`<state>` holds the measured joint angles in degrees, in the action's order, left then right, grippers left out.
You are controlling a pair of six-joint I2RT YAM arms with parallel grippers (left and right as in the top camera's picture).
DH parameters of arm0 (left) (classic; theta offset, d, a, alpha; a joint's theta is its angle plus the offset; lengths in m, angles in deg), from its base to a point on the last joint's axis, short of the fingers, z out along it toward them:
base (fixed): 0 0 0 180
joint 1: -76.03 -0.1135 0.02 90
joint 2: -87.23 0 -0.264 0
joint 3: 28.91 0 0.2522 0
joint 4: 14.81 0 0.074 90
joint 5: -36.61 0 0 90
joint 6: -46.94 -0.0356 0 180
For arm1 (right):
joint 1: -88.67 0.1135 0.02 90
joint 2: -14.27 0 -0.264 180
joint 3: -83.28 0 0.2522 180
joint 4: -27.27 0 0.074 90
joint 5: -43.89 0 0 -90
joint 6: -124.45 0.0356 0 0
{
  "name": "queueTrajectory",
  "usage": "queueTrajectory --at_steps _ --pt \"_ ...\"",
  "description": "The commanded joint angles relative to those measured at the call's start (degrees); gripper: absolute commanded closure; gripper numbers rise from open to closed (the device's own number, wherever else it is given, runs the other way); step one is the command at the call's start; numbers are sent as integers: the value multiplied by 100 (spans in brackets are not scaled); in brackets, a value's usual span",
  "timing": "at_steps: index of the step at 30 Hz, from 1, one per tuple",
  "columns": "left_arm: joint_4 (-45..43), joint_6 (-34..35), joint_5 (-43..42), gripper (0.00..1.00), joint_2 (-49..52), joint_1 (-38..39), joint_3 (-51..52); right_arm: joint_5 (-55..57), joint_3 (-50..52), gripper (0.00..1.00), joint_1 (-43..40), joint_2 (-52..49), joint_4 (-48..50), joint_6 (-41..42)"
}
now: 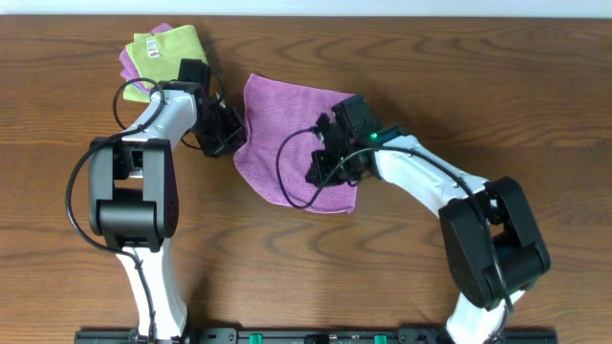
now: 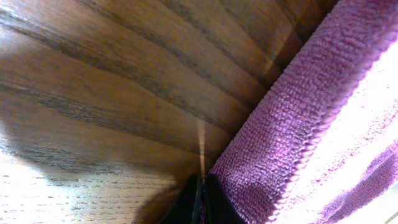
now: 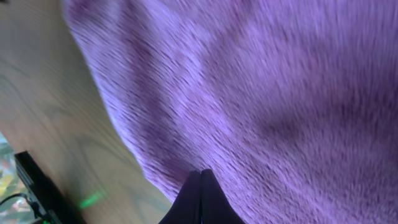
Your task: Fold the cloth
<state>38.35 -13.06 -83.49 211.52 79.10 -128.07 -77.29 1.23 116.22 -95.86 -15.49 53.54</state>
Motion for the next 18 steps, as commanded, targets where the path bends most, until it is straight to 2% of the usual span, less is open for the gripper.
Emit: queueTrajectory --at_steps 1,6,18 --pt "42 31 -7 94 107 13 184 44 175 99 24 -63 2 129" --pt "90 26 -372 95 107 11 184 258 278 99 24 -63 -15 214" --pt "695 22 -1952 94 107 11 184 997 361 99 22 -63 -57 273"
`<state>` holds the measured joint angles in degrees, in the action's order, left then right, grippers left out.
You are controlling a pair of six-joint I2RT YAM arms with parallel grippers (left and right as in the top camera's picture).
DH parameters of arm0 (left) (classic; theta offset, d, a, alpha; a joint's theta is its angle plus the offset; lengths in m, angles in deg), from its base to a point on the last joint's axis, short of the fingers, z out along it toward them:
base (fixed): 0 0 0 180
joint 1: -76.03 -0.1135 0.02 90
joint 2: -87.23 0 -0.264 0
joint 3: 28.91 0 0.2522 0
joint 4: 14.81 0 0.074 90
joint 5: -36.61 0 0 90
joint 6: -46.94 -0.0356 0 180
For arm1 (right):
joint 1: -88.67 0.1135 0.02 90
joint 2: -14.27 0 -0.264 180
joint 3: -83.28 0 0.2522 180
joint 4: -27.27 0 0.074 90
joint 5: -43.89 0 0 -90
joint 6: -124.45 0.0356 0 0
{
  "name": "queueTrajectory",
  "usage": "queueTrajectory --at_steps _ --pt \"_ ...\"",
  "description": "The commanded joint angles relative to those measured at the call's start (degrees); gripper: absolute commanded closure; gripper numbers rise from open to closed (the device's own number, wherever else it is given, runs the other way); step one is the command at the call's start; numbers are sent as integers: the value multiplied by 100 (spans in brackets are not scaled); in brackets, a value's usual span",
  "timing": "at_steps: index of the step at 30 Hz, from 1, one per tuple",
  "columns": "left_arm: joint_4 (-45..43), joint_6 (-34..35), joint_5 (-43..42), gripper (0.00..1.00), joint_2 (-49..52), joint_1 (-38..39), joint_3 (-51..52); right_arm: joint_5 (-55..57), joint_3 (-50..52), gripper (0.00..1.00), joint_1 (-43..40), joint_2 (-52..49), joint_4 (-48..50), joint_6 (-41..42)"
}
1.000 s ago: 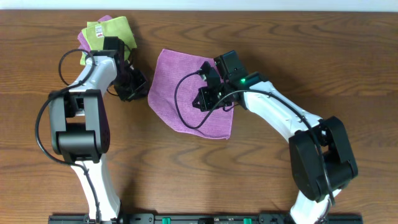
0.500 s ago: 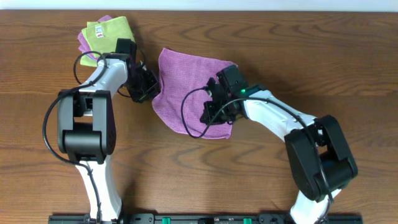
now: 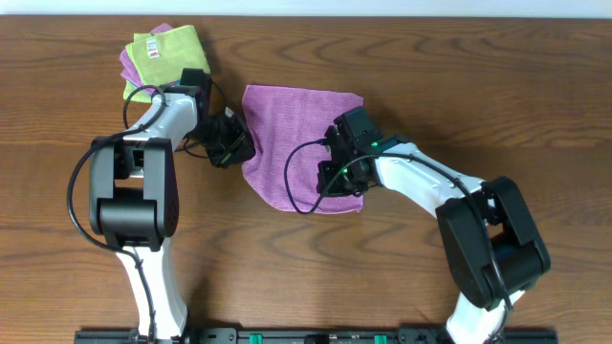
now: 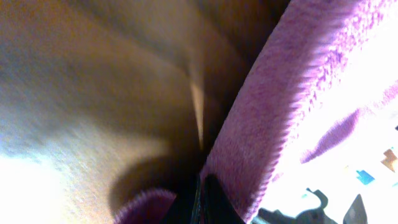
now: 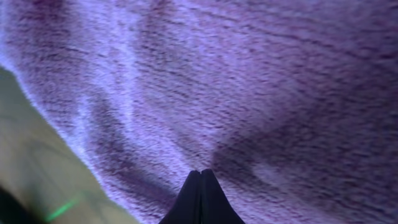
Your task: Fold the cloth
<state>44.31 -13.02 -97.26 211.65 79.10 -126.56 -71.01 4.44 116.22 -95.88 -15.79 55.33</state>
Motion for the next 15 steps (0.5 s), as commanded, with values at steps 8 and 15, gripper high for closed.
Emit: queueTrajectory --at_steps 8,15 --pt "496 -92 -2085 94 48 11 9 909 39 99 -238 -61 -197 87" --pt "496 11 -2516 94 -417 -11 -352 935 39 99 -457 -61 -286 -20"
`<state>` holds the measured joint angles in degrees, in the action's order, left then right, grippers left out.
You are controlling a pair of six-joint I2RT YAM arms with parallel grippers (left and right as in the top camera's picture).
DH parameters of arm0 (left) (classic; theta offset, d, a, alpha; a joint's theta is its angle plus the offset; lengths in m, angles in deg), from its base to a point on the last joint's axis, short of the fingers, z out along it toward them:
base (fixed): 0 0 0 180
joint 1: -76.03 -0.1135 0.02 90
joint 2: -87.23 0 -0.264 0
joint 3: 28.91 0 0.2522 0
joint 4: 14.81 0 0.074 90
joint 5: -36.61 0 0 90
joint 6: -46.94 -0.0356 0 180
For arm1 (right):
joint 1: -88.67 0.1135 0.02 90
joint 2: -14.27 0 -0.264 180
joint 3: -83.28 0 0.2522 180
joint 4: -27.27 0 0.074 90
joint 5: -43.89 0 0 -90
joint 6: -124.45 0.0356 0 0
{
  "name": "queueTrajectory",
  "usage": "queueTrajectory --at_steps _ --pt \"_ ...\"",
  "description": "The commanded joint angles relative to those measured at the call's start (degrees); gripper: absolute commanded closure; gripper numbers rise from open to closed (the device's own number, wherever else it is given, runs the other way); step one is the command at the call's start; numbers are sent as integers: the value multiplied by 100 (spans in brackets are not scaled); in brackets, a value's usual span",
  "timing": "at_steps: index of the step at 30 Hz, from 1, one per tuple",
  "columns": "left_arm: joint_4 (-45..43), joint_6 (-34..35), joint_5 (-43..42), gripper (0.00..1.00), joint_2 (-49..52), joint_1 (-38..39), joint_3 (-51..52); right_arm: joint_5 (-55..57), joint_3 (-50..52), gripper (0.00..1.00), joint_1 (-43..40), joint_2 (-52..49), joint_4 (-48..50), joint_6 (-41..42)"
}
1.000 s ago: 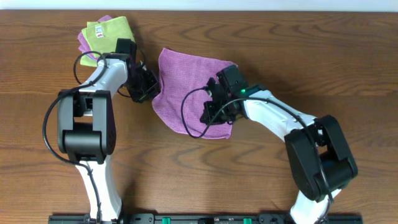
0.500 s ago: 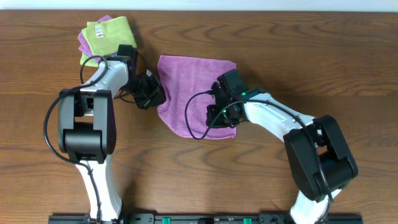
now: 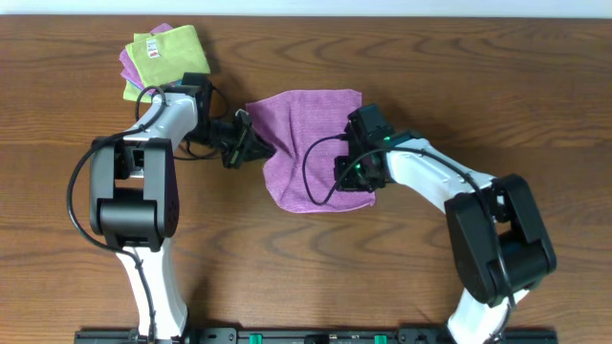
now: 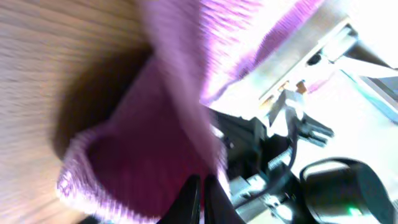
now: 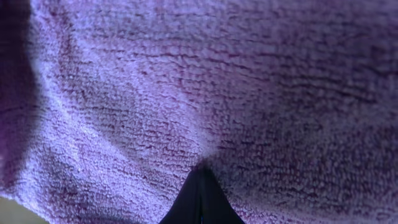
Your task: Fold the cloth
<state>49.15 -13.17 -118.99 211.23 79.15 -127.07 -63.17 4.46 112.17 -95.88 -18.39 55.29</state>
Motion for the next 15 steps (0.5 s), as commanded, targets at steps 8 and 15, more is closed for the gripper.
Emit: queueTrajectory --at_steps 8,15 --pt "15 17 271 95 -616 -20 -1421 -479 37 99 -52 -15 -125 -732" --pt "122 -695 2651 94 -614 101 -1445 -1663 37 85 70 599 -225 -1705"
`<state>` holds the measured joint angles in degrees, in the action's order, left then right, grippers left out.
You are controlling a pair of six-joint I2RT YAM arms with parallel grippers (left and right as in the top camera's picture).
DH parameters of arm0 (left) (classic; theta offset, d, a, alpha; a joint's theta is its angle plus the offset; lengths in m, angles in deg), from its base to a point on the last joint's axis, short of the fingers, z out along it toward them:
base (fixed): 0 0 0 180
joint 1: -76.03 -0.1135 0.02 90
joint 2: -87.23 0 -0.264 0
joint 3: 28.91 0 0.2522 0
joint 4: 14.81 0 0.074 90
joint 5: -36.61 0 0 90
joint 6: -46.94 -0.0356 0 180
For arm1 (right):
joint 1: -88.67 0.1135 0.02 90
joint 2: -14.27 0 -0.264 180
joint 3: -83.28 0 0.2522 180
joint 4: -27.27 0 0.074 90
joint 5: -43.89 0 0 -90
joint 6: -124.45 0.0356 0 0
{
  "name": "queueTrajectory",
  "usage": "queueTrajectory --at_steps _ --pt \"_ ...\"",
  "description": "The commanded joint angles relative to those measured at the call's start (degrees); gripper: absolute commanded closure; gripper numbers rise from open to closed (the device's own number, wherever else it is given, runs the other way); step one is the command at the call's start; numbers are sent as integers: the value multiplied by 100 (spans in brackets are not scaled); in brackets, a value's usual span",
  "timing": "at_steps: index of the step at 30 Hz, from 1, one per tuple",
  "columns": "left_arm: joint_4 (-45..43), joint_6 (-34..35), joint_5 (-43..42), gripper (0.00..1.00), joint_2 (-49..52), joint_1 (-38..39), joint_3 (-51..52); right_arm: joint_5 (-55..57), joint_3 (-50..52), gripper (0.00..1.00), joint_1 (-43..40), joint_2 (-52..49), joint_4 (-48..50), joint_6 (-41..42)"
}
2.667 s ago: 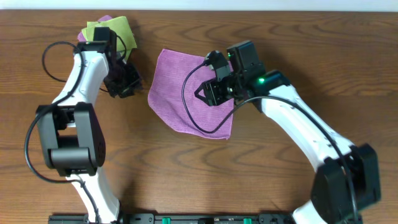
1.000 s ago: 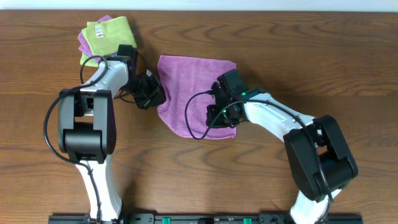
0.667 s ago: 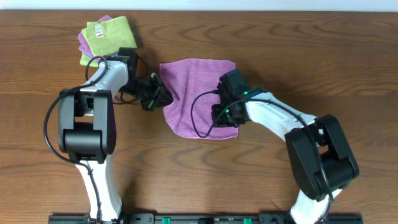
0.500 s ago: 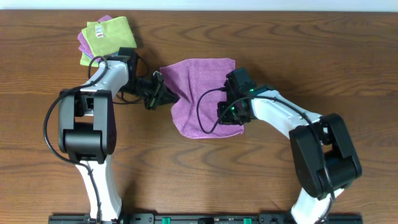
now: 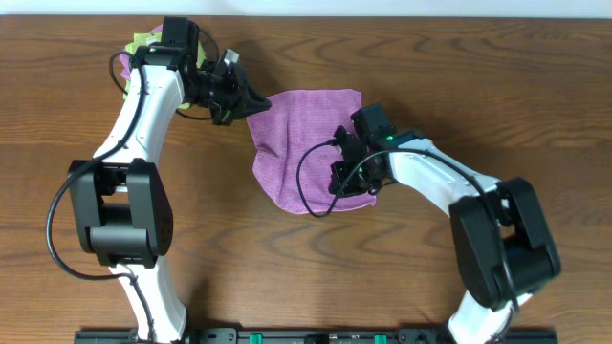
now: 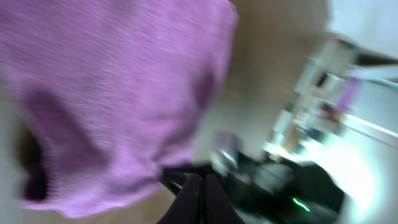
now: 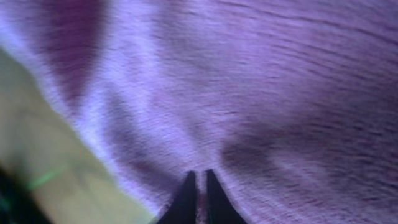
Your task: Fold the cloth
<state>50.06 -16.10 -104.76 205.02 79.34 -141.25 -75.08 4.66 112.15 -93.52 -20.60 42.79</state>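
The purple cloth (image 5: 311,143) lies rumpled on the wooden table (image 5: 497,86); its upper left corner is drawn to a point and lifted. My left gripper (image 5: 247,100) is shut on that corner, raised above the table. In the left wrist view the shut gripper (image 6: 200,185) shows with the cloth (image 6: 112,87) hanging blurred beyond it. My right gripper (image 5: 350,178) is low on the cloth's right part. In the right wrist view its fingertips (image 7: 188,190) stand a narrow gap apart on the cloth (image 7: 261,93).
A folded green cloth on a purple one (image 5: 142,42) sits at the table's back left corner, mostly hidden behind my left arm. Cables loop from both wrists over the table.
My left gripper has risen and moved back towards the far left with the cloth's corner. The right gripper's fingers, then pressed together, now show a small gap.
The cloth first lay spread, my left gripper shut at its left edge and my right shut on its lower right. The left edge was then bunched towards the cloth's middle. Now the left corner is lifted up and back, and the cloth is narrower.
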Motion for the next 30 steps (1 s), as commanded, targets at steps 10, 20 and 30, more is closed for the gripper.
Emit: queueTrajectory --at_steps 10,20,30 --pt "-227 -562 3471 95 22 743 -24 -804 17 67 925 476 35 -476" --pt "-693 -411 4113 67 289 796 -22 684 9 37 699 557 758 87" --pt "-1082 240 4304 42 603 796 -20 772 -9 27 -855 295 2590 389"
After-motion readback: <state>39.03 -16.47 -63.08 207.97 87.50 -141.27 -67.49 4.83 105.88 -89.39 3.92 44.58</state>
